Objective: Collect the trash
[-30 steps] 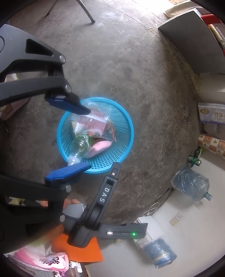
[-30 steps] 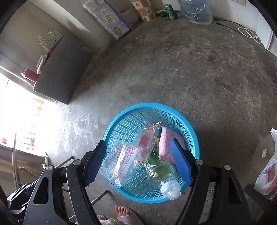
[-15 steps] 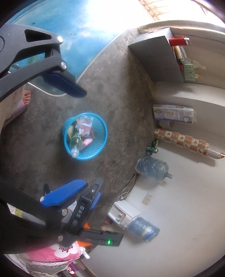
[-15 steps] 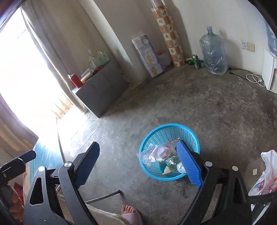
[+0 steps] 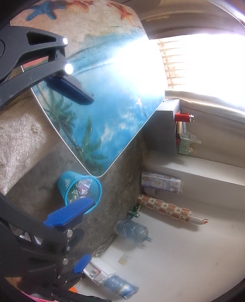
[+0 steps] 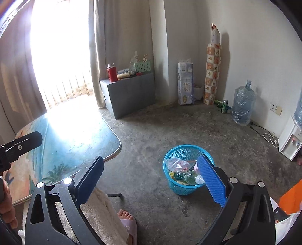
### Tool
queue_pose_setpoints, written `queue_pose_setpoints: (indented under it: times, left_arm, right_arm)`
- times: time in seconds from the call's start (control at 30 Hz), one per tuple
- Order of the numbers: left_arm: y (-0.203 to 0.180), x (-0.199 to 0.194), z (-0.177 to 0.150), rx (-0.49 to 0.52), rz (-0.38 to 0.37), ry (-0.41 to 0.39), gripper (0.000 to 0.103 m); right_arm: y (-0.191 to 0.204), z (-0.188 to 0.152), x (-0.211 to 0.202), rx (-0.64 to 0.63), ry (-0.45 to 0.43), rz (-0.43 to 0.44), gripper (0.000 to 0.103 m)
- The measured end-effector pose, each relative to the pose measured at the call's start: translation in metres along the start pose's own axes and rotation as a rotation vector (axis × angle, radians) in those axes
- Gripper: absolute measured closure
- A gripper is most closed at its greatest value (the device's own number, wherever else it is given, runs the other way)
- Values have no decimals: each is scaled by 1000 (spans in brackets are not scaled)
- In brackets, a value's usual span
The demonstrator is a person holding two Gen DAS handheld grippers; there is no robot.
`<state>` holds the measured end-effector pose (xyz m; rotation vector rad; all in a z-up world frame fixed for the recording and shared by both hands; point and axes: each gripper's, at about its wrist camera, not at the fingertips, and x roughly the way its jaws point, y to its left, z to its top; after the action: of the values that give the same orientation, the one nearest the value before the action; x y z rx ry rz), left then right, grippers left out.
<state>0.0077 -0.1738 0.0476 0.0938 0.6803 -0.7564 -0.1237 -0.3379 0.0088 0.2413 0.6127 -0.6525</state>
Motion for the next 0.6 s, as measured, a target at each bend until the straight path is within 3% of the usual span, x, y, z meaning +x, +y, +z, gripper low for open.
queue_pose_setpoints:
  times: [0.17, 0.3, 0.6]
  left_arm:
    - [7, -20, -12, 27, 74, -40, 9]
    - [9, -19, -20, 62, 174, -22, 9]
    - [18, -5, -34, 25, 253, 16, 9]
  right_arm:
    - [22, -3, -13, -45, 9, -103, 7]
    - [24, -7, -18, -28, 4, -192, 7]
    - [16, -26, -20, 11, 65, -260, 7]
